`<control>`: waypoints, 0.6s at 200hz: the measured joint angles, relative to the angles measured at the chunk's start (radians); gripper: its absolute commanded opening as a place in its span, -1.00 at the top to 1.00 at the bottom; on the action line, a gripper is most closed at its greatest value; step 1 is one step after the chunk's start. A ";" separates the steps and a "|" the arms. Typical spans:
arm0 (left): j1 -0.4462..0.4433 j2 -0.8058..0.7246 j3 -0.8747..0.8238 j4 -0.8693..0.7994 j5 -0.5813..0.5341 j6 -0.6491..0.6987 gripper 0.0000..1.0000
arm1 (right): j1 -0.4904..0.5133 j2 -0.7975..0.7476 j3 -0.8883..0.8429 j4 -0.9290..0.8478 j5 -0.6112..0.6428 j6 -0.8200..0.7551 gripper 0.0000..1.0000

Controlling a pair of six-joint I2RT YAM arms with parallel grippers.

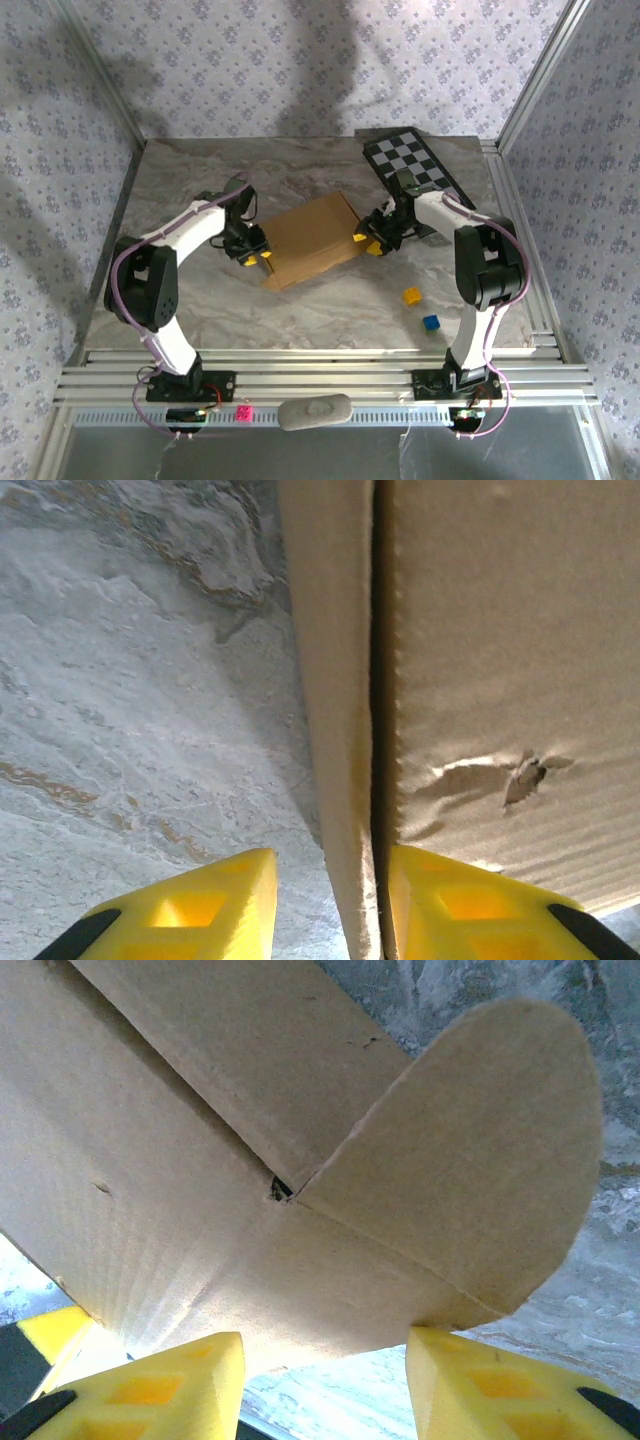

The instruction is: Fold the paper box

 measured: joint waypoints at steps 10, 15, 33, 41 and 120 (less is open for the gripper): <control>0.007 -0.005 0.000 0.000 0.001 -0.005 0.31 | 0.000 0.000 0.000 0.000 0.000 0.000 0.06; 0.011 -0.007 0.000 0.000 0.001 -0.006 0.31 | 0.000 0.000 0.000 0.000 0.000 0.000 0.05; 0.022 -0.010 0.000 0.002 0.006 -0.015 0.33 | 0.000 0.000 0.000 0.000 0.000 0.000 0.06; 0.024 -0.010 -0.002 0.005 0.009 -0.019 0.33 | 0.000 0.000 0.000 0.000 0.000 0.000 0.05; 0.023 0.007 -0.024 0.038 0.039 -0.040 0.41 | 0.000 0.000 0.000 0.000 0.000 0.000 0.06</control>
